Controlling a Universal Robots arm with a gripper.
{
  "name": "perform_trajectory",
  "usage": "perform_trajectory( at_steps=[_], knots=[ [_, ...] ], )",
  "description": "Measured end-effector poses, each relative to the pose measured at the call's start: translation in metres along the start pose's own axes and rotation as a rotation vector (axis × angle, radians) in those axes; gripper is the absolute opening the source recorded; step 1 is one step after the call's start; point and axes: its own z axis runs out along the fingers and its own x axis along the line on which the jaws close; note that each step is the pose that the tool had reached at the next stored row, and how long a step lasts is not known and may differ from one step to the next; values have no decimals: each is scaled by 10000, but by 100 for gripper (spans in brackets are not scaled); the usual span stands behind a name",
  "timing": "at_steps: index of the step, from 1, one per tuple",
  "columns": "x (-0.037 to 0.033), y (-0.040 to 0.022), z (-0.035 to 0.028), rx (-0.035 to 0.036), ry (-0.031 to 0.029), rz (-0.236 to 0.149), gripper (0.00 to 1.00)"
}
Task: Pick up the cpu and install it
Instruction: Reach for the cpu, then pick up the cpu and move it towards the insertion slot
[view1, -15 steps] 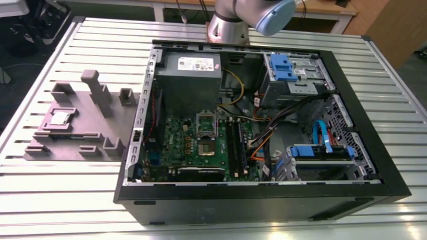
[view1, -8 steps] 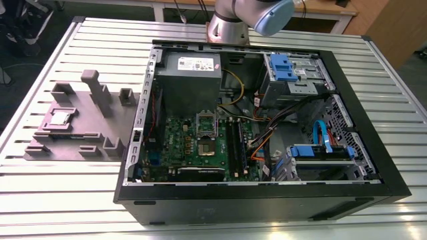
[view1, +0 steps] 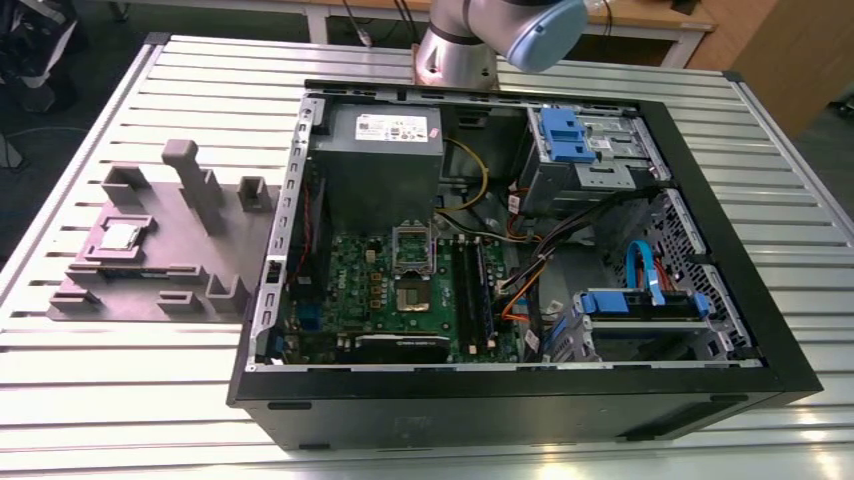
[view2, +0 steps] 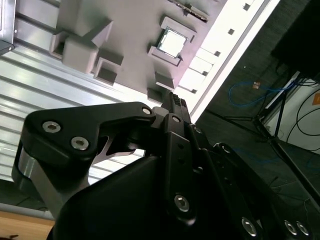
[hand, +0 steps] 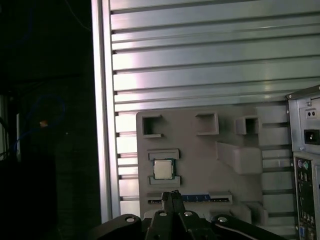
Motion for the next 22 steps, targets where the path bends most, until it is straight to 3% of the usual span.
perform_trajectory(
  at_steps=[6, 12, 22],
  knots=[
    [103, -8, 8, 0, 0, 1, 11],
    [142, -12, 11, 0, 0, -1, 11],
    [152, -13, 12, 0, -1, 0, 11]
  ],
)
